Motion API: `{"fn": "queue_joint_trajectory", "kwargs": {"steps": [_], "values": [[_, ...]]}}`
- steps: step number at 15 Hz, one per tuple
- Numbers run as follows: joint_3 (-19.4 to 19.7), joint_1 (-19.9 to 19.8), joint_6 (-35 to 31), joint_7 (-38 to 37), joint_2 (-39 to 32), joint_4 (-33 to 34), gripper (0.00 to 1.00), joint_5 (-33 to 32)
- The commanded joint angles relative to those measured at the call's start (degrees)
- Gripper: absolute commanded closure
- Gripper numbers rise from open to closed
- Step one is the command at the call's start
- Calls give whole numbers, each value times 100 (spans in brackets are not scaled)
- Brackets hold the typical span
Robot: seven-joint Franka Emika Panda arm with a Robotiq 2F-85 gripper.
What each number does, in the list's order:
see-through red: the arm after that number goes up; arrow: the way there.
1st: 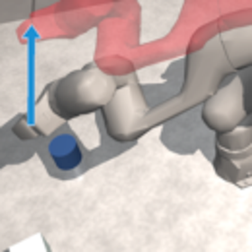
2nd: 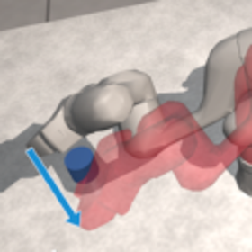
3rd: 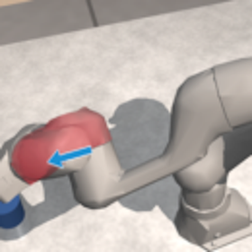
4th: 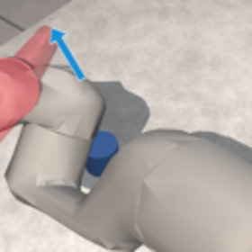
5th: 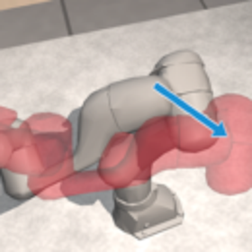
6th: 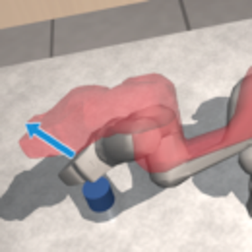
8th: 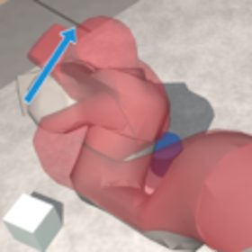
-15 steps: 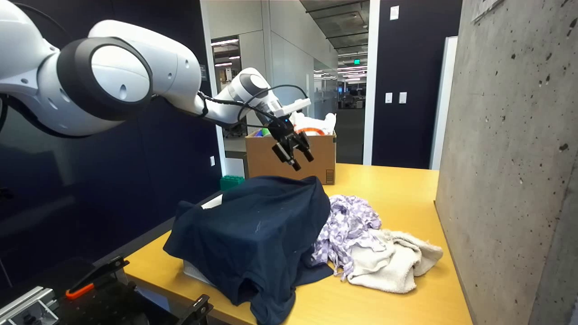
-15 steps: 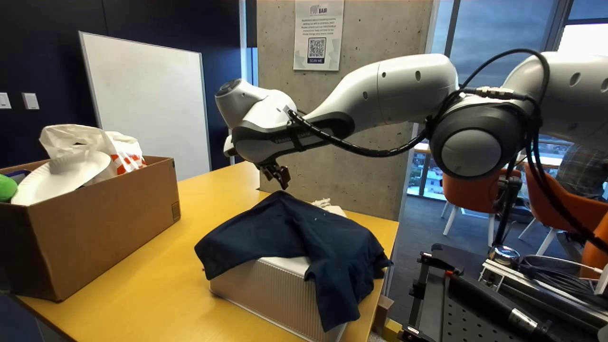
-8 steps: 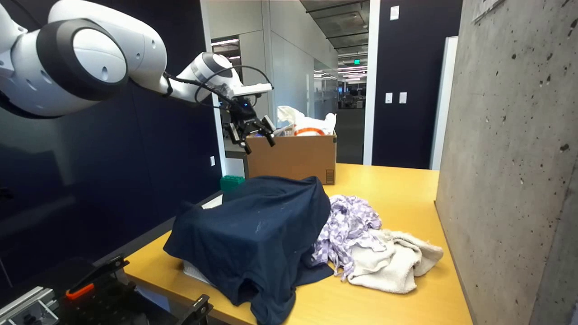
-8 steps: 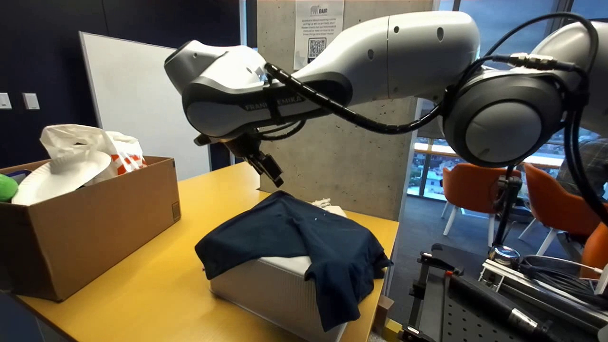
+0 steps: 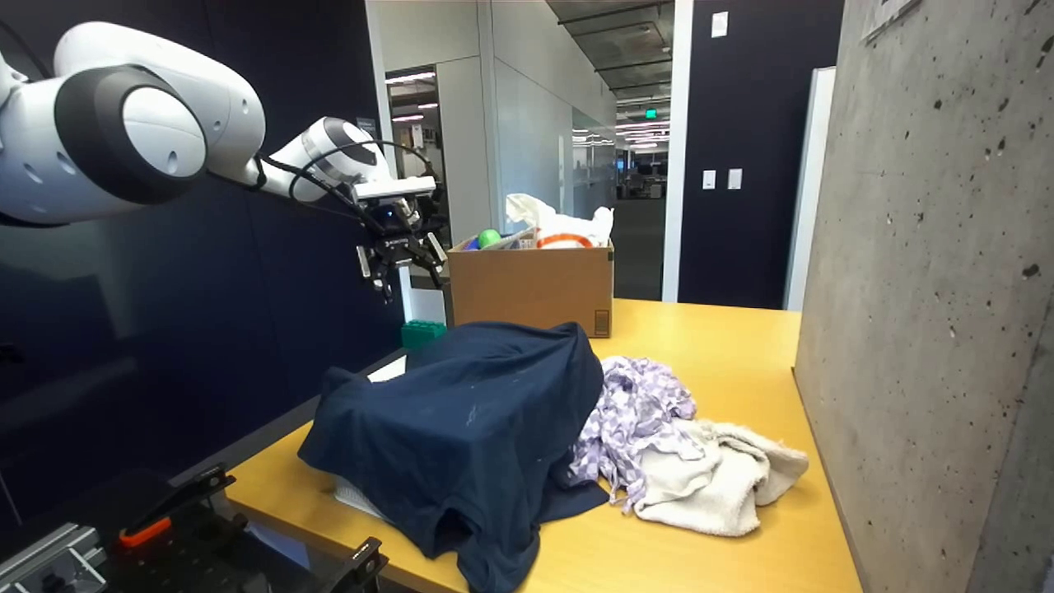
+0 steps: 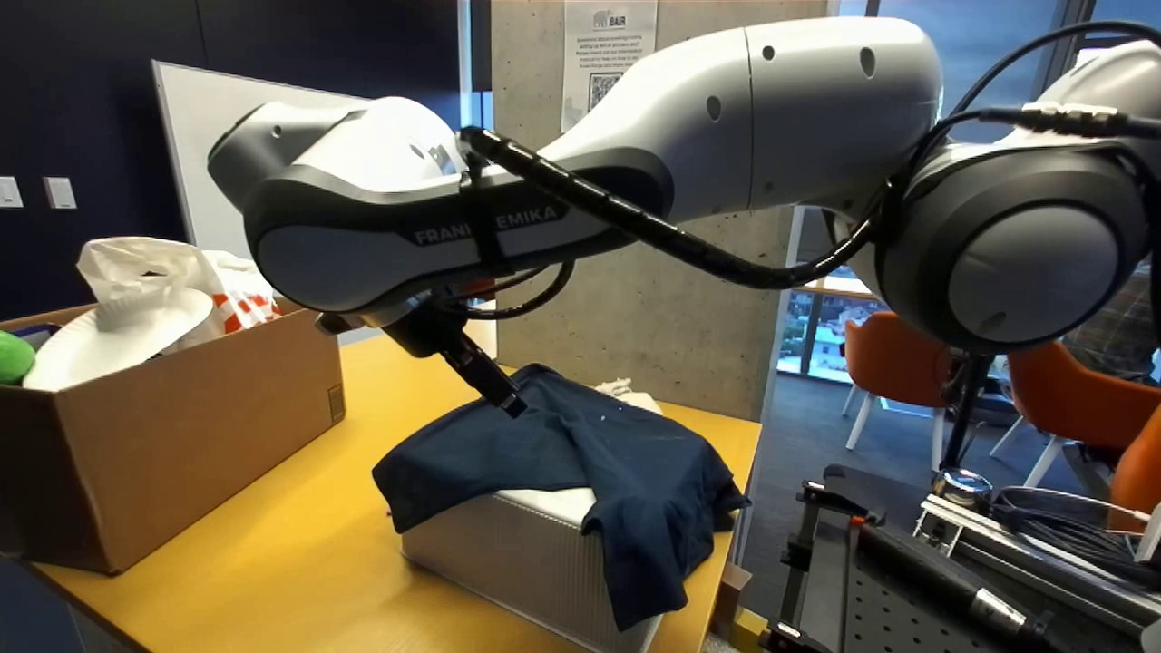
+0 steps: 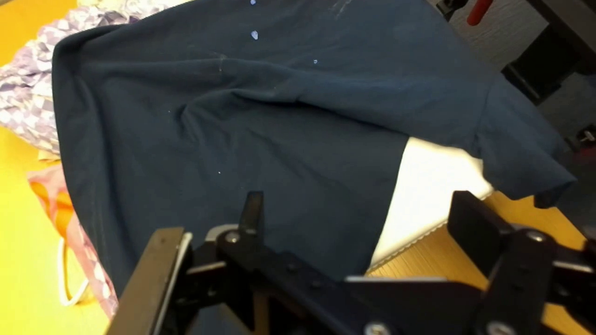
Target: Spread the blue shirt on the box evenly over the box
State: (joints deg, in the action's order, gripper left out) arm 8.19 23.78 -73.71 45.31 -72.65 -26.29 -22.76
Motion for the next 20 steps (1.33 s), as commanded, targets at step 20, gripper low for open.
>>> {"fn": "queue_joint_trajectory", "kwargs": {"steps": [20], "values": [[153, 1486, 1323, -515, 2064, -209, 0, -849]]}}
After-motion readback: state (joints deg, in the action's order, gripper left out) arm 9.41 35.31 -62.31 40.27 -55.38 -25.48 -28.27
